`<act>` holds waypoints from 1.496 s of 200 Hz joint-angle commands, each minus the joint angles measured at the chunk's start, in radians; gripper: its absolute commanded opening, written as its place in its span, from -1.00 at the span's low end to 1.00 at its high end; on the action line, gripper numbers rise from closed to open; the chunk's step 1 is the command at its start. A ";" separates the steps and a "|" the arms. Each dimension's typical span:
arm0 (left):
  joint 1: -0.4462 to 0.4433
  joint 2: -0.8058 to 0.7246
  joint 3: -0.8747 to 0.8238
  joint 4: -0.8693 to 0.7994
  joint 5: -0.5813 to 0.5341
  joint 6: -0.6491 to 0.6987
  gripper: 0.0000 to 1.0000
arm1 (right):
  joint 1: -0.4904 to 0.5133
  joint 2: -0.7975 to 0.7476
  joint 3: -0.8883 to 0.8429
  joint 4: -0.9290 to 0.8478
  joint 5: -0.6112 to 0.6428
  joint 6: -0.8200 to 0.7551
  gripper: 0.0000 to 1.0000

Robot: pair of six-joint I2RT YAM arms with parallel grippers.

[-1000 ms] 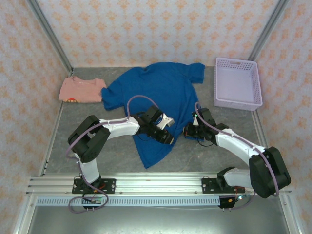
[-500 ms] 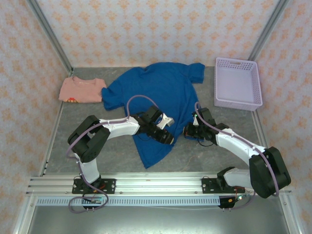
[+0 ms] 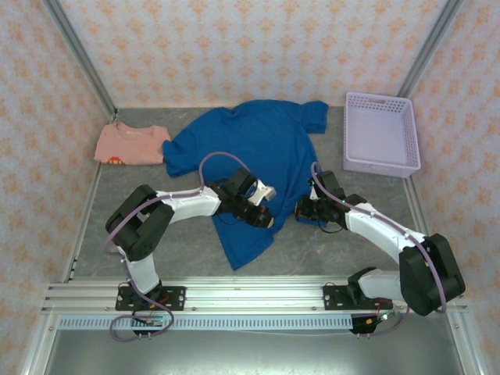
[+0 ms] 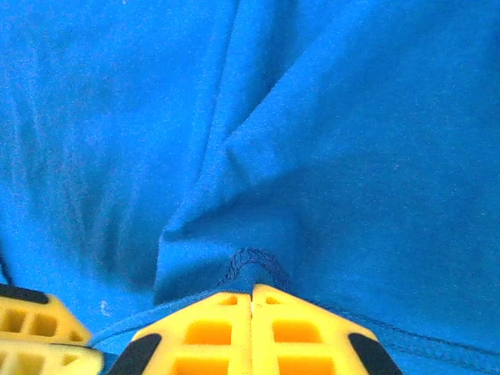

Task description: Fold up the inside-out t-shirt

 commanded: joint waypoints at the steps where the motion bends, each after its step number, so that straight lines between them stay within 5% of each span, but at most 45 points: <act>1: 0.007 -0.043 -0.023 0.077 0.096 -0.028 -0.93 | 0.002 0.018 0.033 -0.049 0.058 -0.016 -1.00; 36: -0.025 -0.073 -0.043 0.135 0.188 -0.034 -1.00 | 0.003 0.062 0.072 -0.088 0.073 -0.015 -0.97; 74: -0.010 -0.108 -0.059 0.202 0.079 -0.151 -1.00 | 0.003 0.024 0.089 -0.179 0.048 -0.045 -0.38; 123: 0.005 -0.077 -0.088 0.302 0.048 -0.307 -1.00 | 0.009 -0.236 -0.143 0.124 -0.291 -0.006 0.01; 240: 0.032 -0.068 -0.068 0.302 0.092 -0.409 -1.00 | 0.092 -0.040 -0.300 0.728 -0.363 0.053 -0.16; 299: 0.062 -0.065 -0.072 0.333 0.115 -0.449 -1.00 | 0.094 -0.024 -0.339 0.823 -0.319 0.044 -0.79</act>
